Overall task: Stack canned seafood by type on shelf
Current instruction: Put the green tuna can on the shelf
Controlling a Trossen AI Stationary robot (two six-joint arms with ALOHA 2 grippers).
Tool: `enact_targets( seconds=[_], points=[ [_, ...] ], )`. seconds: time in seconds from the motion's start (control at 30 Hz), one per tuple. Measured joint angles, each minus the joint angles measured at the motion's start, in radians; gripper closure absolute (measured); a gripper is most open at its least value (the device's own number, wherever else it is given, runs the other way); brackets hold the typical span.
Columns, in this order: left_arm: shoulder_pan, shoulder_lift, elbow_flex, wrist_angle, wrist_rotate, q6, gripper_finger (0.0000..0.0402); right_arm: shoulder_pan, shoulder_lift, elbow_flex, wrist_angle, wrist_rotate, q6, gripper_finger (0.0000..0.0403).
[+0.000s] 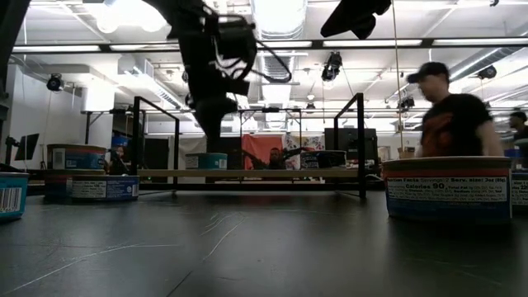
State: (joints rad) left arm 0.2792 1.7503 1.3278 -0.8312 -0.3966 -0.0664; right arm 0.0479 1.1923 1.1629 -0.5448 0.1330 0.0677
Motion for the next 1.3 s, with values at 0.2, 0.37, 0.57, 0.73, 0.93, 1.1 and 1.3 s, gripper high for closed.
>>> enact_targets(
  seconds=[0.2,0.37,0.57,0.73,0.93,1.1,1.3],
  points=[
    [0.001,-0.003,0.092,-0.194,0.135,0.137,0.0401,0.0,0.0,0.0,-0.001,0.0,0.0,0.039],
    [-0.005,-0.003,0.057,-0.19,0.363,0.303,0.0401,0.0,0.0,0.0,-0.001,0.0,0.0,0.039],
    [-0.007,-0.002,-0.014,-0.075,0.263,0.274,0.0401,0.0,0.0,0.0,-0.001,0.0,-0.013,0.039],
    [-0.005,0.002,-0.03,-0.041,0.222,0.267,0.0401,0.0,0.0,0.0,-0.001,0.0,-0.014,0.039],
    [-0.004,0.002,-0.035,0.004,0.221,0.267,0.0401,0.0,0.0,0.0,-0.001,0.0,-0.018,0.039],
    [0.001,0.012,-0.035,0.012,0.221,0.267,0.0401,0.0,0.0,0.0,-0.005,0.0,-0.018,0.039],
    [0.019,0.045,-0.035,0.027,0.202,0.266,0.0401,0.0,0.0,0.0,-0.005,0.0,-0.019,0.039]
  ],
)
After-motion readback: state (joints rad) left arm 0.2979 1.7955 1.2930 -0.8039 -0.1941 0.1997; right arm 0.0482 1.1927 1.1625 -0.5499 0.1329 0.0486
